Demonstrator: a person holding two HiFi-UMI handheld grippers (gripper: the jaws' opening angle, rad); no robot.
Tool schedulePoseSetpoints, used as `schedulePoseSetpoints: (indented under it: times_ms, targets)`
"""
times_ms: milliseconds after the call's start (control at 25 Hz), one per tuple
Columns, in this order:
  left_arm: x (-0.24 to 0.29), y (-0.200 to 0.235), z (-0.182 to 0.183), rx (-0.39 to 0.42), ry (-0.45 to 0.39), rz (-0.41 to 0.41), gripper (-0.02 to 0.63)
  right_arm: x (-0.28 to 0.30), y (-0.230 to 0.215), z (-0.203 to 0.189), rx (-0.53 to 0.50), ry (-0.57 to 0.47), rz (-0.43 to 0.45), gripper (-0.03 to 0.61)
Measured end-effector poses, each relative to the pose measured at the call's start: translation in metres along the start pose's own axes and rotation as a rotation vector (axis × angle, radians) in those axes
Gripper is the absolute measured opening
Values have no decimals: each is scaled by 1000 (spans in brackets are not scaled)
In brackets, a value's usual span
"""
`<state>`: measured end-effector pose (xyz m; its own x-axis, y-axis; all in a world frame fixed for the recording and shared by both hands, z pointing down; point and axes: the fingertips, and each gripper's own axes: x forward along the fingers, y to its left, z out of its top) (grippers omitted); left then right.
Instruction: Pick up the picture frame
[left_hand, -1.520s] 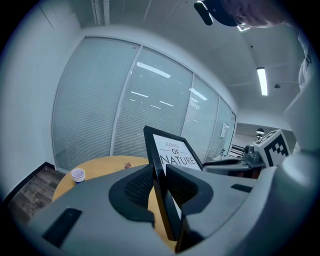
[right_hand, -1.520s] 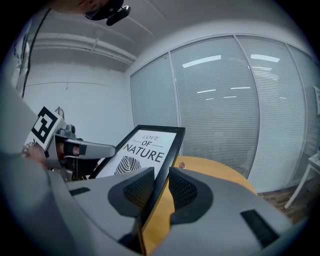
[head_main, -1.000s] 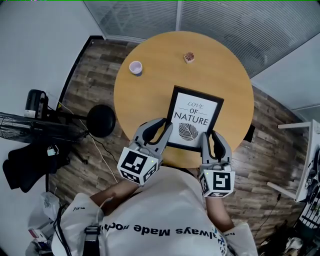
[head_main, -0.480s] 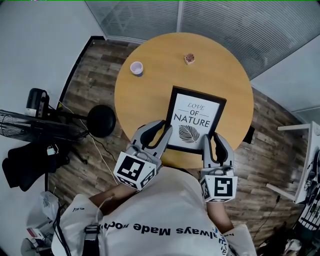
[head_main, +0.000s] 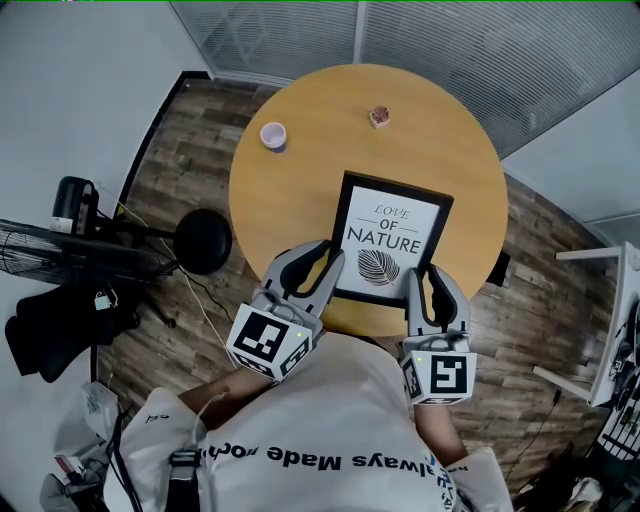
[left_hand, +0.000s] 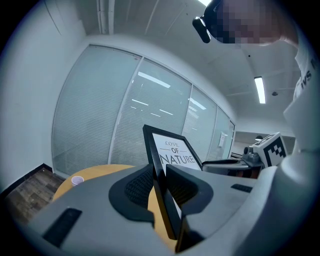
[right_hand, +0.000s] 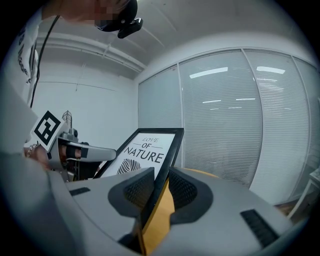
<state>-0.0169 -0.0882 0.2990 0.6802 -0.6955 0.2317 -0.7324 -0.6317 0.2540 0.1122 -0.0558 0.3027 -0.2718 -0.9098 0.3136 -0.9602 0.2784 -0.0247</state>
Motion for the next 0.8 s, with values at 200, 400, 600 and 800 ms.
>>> schedulePoseSetpoints:
  times_ms: [200,400,600,800]
  targets:
    - [-2,0,-2,-10,3,-2,94,-1,1,-1,5,-2,0,103]
    - [0,-1,1,-10,4,-4,94,-1,-1,2,7,-3,0,103]
    - [1,-2,3,-10,-2,-4,94,-2,-2,3,11,-6,-4,103]
    - [0,-1,3,-9,0,-1,94,-2,-1,4,11,-10,-4,103]
